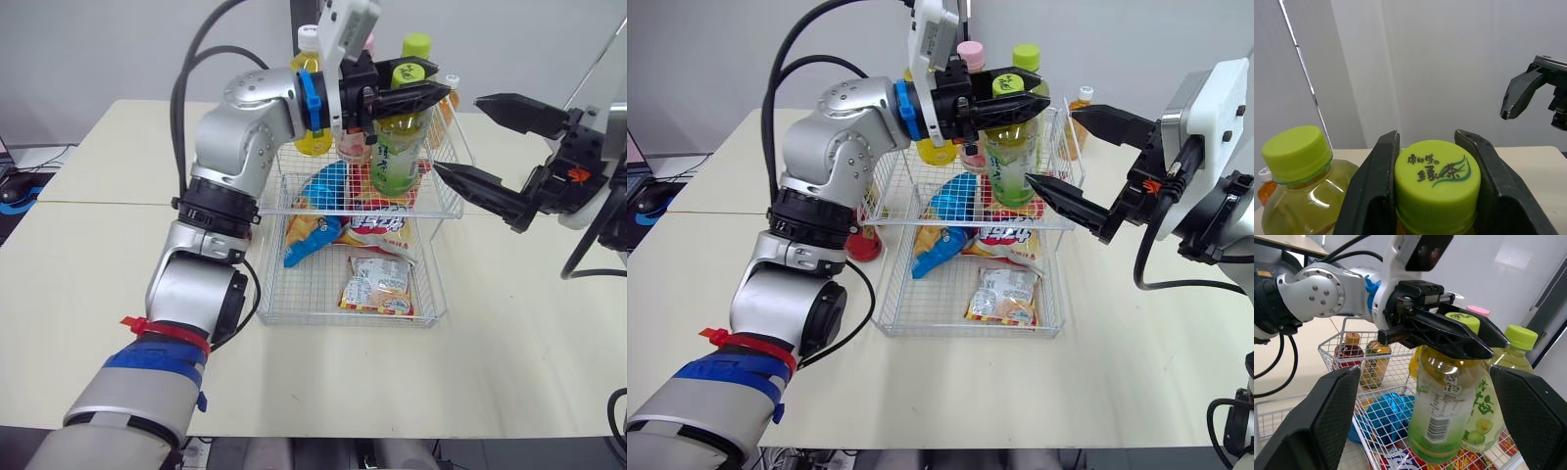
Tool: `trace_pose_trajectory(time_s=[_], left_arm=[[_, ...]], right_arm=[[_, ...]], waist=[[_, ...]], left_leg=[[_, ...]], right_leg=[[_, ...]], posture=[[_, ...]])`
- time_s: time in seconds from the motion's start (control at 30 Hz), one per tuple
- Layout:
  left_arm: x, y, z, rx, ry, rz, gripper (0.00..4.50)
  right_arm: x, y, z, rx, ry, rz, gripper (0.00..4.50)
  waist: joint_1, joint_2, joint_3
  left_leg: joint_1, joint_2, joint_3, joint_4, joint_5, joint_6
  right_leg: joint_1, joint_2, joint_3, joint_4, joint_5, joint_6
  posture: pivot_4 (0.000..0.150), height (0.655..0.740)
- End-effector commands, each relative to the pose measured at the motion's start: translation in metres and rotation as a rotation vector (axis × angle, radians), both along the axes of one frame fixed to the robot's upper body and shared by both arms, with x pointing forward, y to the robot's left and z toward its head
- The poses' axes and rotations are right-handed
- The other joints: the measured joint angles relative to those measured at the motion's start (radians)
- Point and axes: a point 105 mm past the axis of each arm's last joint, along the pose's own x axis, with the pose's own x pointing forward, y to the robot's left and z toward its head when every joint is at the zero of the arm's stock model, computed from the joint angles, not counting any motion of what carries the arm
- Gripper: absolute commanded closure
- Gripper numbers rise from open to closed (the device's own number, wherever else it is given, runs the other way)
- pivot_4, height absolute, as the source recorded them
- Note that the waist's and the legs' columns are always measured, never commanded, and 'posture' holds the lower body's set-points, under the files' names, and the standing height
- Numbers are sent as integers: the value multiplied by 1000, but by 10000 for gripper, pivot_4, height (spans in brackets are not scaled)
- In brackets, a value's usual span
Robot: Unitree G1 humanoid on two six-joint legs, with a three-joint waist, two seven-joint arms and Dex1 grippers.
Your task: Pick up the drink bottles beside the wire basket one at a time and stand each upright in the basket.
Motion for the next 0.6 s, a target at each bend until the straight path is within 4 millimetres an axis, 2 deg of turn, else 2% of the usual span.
trace_pose_trajectory(time_s=[0.03,0.1,0.3,0.4,0.43,0.47,0.6], left_arm=[[-14,-7,17,-31,-70,-61,31205],[-14,-8,16,-32,-68,-66,31205],[-19,-6,28,-93,-66,-85,12222],[-22,0,37,-132,-67,-86,5925],[-23,4,40,-140,-70,-83,2092],[-25,10,43,-150,-71,-80,297],[-29,40,52,-193,-67,-33,297]], right_arm=[[-6,-1,4,-7,-33,-7,0],[-7,0,4,-5,-32,-3,0],[-7,-1,2,-5,-30,4,0],[-7,-1,2,-6,-30,10,0],[-7,0,2,-6,-31,13,0],[-6,0,2,-6,-30,21,0],[-6,9,6,-2,-29,70,0]], waist=[[0,0,0],[0,0,0],[-2,0,0],[-1,0,0],[-1,0,0],[-1,0,0],[-7,0,0]], left_leg=[[0,0,0,0,0,0],[0,0,0,0,0,0],[0,0,0,0,0,0],[0,0,0,0,0,0],[0,0,0,0,0,0],[0,0,0,0,0,0],[1,0,0,0,0,0]], right_leg=[[0,0,0,0,0,0],[0,0,0,0,0,0],[0,0,0,0,0,0],[0,0,0,0,0,0],[0,0,0,0,0,0],[0,0,0,0,0,0],[0,0,0,0,0,0]], posture=[[1500,7400],[1500,7400],[1500,7400],[1500,7400],[1500,7400],[1500,7400],[1500,7400]])
